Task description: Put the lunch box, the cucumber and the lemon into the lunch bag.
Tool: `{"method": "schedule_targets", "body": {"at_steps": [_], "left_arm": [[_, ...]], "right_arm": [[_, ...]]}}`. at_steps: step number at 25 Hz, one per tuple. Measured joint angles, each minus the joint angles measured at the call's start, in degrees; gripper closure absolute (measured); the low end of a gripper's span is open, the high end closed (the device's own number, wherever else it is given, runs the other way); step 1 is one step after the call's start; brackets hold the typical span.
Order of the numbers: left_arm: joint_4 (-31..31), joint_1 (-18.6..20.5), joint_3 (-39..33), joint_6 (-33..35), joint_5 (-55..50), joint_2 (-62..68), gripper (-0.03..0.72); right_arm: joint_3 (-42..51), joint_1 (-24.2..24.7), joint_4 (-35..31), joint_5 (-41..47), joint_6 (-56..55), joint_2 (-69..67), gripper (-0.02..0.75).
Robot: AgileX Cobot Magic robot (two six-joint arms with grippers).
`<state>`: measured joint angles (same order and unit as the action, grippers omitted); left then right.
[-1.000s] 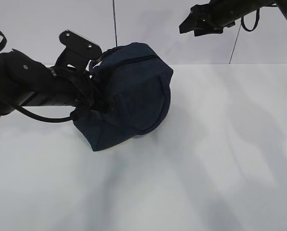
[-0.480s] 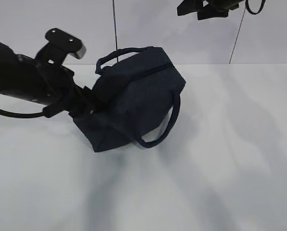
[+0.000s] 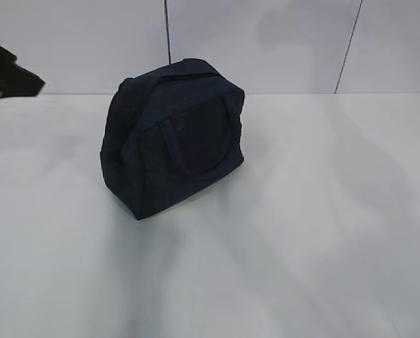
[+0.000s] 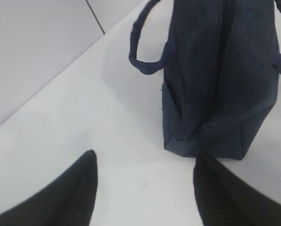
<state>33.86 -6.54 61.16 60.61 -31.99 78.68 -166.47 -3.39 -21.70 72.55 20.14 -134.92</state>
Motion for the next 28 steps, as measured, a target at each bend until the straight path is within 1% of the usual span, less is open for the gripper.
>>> {"method": "schedule_targets", "body": {"at_steps": [4, 7, 10, 14, 17, 20, 23, 25, 27, 28], "left_arm": [[-1.5, 2.5, 3.0, -1.8, -5.7, -4.7, 0.224], [-3.8, 3.0, 4.5, -7.0, -9.1, -7.8, 0.224], [-6.3, 3.1, 6.5, -13.3, -12.1, -10.2, 0.224], [-9.8, 3.1, 9.4, -20.2, -17.2, -13.0, 0.224], [-11.6, 3.1, 11.6, -24.5, -21.9, -14.3, 0.224], [-12.1, 3.1, 12.4, -27.2, -24.8, -16.0, 0.224], [-13.4, 3.1, 12.5, -27.8, -26.2, -18.3, 0.224], [-14.6, 3.1, 12.5, -28.3, -26.3, -20.0, 0.224], [-15.4, 3.1, 12.5, -28.7, -26.3, -21.5, 0.224], [-15.9, 3.1, 12.5, -29.2, -26.3, -22.2, 0.224]], "right_arm": [[0.0, -0.8, 1.7, 0.2, -2.2, 4.5, 0.104], [0.0, -1.1, 3.2, 0.3, -3.0, 7.9, 0.104], [-0.1, -1.1, 6.5, 0.4, -3.2, 11.3, 0.104], [-0.1, -1.1, 11.0, 0.6, -4.7, 15.7, 0.104], [-0.1, -1.1, 12.5, 0.6, -7.1, 19.1, 0.107], [-0.4, -1.1, 12.8, 0.7, -9.8, 21.9, 0.113], [-0.1, -1.1, 12.8, 0.7, -11.1, 23.8, 0.115], [2.0, -1.1, 12.4, 0.7, -12.8, 24.8, 0.115], [7.5, -1.1, 10.6, 0.7, -14.2, 26.2, 0.115], [11.9, -1.1, 9.6, 0.7, -14.6, 27.1, 0.115]]}}
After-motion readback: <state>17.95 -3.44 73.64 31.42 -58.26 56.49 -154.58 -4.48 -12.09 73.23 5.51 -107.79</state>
